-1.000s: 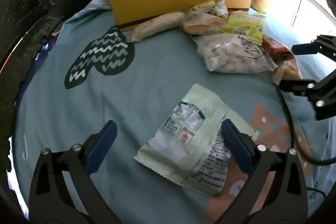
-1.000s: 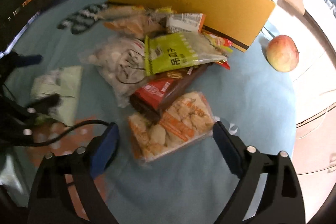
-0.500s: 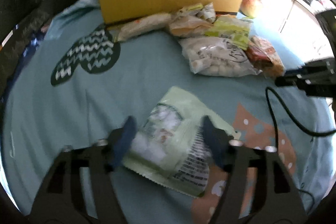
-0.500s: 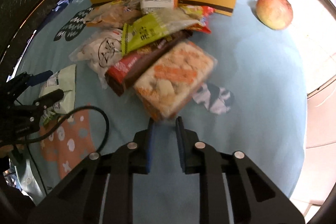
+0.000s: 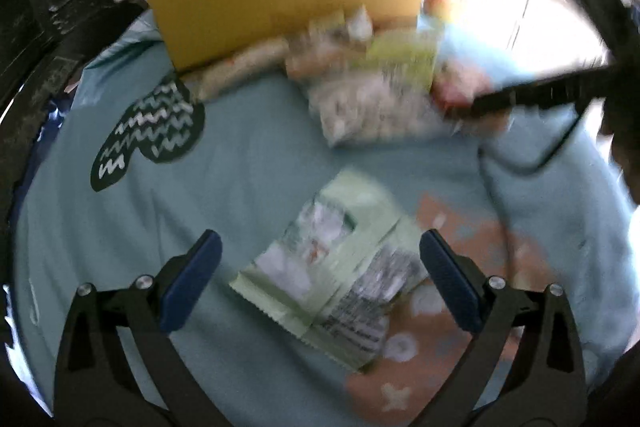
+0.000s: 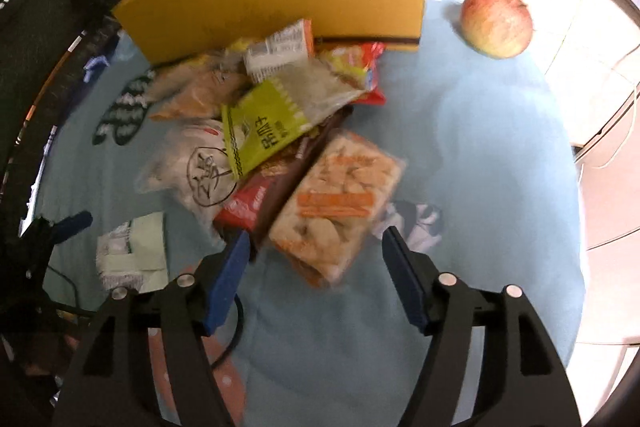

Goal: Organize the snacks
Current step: 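Grasp the pale green snack bag with left tool while right tool grasps orange biscuit pack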

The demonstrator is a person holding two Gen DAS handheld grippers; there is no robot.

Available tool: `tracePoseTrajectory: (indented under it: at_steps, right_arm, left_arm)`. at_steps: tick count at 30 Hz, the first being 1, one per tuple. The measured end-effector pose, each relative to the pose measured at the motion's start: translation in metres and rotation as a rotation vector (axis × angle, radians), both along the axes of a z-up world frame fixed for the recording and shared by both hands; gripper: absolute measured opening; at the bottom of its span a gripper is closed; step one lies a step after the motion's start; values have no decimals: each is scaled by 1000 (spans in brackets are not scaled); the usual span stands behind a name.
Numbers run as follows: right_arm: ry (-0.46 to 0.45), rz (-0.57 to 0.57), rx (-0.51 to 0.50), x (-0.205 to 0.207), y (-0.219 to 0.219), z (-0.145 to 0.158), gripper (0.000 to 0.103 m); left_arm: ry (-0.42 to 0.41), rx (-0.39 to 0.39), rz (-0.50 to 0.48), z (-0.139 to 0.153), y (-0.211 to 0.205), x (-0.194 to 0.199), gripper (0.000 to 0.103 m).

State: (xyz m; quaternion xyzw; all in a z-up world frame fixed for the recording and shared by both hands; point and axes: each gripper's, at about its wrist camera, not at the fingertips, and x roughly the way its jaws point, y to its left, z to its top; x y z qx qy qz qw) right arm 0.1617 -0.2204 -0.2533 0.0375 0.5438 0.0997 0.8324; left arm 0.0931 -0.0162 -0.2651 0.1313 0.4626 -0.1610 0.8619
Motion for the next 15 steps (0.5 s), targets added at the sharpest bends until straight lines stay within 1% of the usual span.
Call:
tracePoseTrajectory:
  at_steps: [1, 3, 5, 6, 7, 8, 9, 10, 11, 13, 14, 15]
  right_arm:
    - [12, -3, -4, 4, 3, -5, 71]
    - [14, -25, -20, 8, 7, -11, 72]
    - [7, -34, -46, 8, 7, -14, 68]
    - [7, -26, -55, 8, 7, -14, 62]
    - [9, -8, -63, 6, 5, -13, 56]
    - [18, 2, -59, 4, 2, -12, 54]
    - [24, 9, -54, 2, -2, -11, 52]
    - [28, 17, -55, -3, -8, -9, 51]
    - [29, 21, -57, -8, -14, -8, 51]
    - [28, 19, -42, -19, -23, -6, 51]
    - [27, 17, -32, -24, -29, -5, 51]
    - [26, 12, -27, -29, -34, -4, 51]
  left_arm:
    - [14, 25, -7, -7, -3, 1, 101]
    - [-1, 21, 2, -8, -5, 2, 101]
    - [22, -4, 32, -8, -3, 7, 101]
    - [45, -28, 42, -9, 1, 10, 101]
    - [49, -40, 39, -8, 3, 10, 99]
    - [47, -49, 31, -7, 5, 10, 94]
    - [42, -58, 22, -6, 7, 9, 92]
    - [37, -67, 13, -4, 10, 8, 81]
    - [31, -71, 5, -2, 10, 7, 73]
    - [35, -80, -3, 1, 9, 9, 69]
    - [36, -87, -5, 2, 9, 10, 64]
    - [32, -91, -13, 4, 8, 9, 62]
